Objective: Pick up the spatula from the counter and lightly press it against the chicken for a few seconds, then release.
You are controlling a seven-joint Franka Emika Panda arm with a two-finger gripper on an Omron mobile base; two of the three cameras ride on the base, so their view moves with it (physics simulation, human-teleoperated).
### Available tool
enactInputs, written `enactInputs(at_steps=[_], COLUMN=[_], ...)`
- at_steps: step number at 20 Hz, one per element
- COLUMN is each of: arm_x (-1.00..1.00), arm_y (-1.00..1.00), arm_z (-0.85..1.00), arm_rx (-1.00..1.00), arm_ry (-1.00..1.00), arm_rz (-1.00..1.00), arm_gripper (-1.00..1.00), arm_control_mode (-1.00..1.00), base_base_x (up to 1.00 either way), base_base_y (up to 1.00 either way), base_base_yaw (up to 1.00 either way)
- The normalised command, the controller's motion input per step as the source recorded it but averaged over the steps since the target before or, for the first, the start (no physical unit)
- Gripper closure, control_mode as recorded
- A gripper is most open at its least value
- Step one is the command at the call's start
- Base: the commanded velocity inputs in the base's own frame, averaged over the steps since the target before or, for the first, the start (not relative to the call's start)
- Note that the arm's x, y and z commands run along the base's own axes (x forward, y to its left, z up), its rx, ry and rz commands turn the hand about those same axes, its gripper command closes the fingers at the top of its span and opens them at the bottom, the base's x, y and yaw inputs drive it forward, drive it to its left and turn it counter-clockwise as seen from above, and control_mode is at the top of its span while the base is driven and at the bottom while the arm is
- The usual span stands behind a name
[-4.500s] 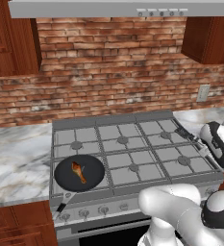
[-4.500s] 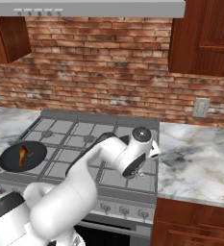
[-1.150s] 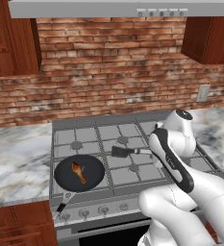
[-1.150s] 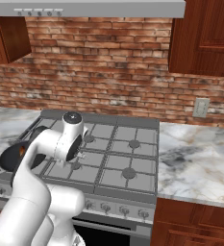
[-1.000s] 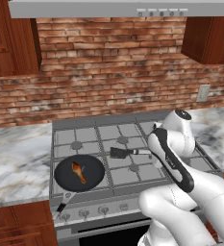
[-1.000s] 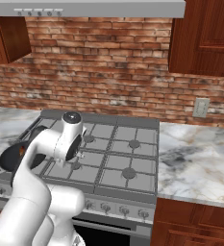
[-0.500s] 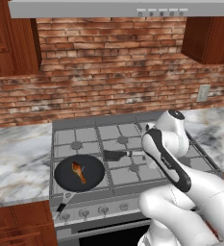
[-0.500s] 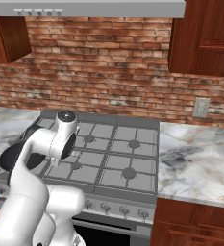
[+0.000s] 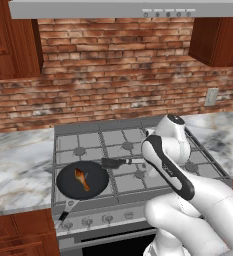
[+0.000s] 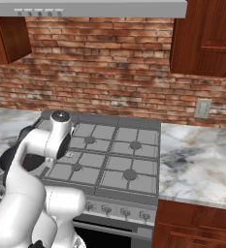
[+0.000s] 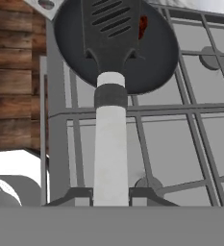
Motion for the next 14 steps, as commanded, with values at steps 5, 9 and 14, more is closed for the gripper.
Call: enactInputs(at_steps=[5,9,14], arm_x=[0.0,0.0,0.0], arm_y=[0.16,0.16,0.14], arm_z=[0.0,0.0,0.0], arm_rx=[0.0,0.0,0.0], arm_ry=[0.05,0.05,0.06], arm_rz=[0.0,0.0,0.0], arm_gripper=[1.0,1.0,1.0], arm_control_mode=[-1.0,-1.0,-1.0], base_base_x=[0.0,0.0,0.0], base_base_y=[0.0,0.0,0.0], base_base_yaw=[0.0,0.0,0.0])
